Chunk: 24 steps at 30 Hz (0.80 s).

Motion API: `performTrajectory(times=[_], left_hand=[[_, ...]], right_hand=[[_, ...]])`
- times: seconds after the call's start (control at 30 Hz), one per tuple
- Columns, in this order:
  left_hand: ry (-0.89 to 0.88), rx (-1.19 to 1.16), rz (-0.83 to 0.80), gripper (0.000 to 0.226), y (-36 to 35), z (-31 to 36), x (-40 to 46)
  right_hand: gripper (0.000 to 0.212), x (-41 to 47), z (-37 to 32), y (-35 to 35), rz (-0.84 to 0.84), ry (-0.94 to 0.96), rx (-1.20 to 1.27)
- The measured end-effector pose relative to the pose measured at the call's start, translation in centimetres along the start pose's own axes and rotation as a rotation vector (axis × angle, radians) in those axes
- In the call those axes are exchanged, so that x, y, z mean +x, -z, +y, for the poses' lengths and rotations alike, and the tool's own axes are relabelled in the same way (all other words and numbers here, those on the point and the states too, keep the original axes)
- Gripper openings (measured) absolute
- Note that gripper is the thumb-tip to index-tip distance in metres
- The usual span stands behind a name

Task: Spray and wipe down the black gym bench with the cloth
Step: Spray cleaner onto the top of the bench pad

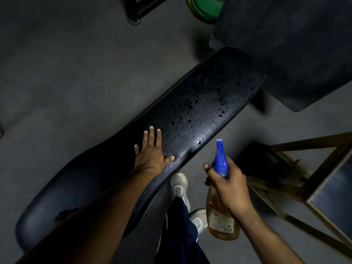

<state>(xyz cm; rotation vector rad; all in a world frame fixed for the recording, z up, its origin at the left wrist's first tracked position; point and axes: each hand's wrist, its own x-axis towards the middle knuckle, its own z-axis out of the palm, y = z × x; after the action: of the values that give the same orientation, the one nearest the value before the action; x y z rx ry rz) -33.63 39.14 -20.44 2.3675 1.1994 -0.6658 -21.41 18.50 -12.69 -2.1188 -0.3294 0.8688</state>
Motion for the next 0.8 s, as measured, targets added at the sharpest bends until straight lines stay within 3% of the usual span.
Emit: performTrajectory(times=[0.47, 0.8], left_hand=[[0.005, -0.059, -0.017, 0.114, 0.7, -0.2, -0.1], [-0.077, -0.174, -0.071, 0.101, 1.9, -3.0, -0.8]], right_hand=[[0.028, -3.1, -2.1, -2.7, -0.222, 0.111, -0.038], [0.022, -2.7, -4.9, -4.8, -0.237, 0.132, -0.101]])
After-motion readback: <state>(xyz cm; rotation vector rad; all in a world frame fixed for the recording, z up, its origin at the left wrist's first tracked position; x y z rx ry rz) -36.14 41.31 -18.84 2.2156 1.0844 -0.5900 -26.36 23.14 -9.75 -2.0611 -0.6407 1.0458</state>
